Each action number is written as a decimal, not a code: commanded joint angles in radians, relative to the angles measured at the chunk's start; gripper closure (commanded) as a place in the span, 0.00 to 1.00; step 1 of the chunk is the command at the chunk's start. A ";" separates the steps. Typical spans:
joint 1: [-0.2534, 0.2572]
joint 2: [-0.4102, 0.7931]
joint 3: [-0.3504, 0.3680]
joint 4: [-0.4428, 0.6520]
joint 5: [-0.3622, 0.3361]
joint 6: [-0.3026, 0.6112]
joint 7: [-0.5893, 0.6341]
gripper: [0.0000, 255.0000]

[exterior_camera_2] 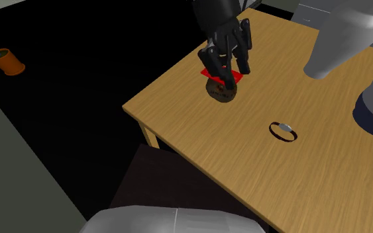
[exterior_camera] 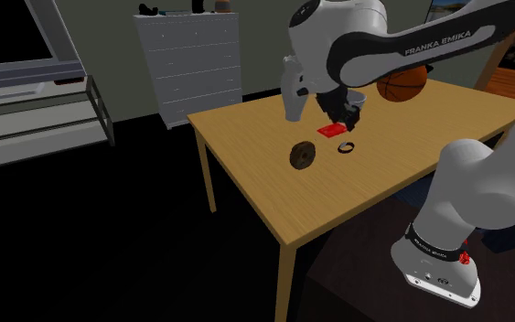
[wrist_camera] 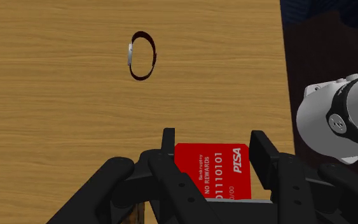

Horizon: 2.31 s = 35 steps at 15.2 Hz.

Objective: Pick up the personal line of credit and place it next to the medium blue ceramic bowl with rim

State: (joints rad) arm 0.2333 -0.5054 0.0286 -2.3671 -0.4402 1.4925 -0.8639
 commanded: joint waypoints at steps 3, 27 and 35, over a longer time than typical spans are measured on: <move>-0.043 0.066 -0.068 0.045 -0.065 0.060 -0.072 1.00; -0.251 0.655 -0.354 0.608 -0.114 0.332 -0.482 1.00; -0.256 0.679 -0.356 0.535 -0.122 0.418 -0.437 1.00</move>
State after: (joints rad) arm -0.0237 0.1725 -0.3283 -1.8180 -0.5599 1.8989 -1.3100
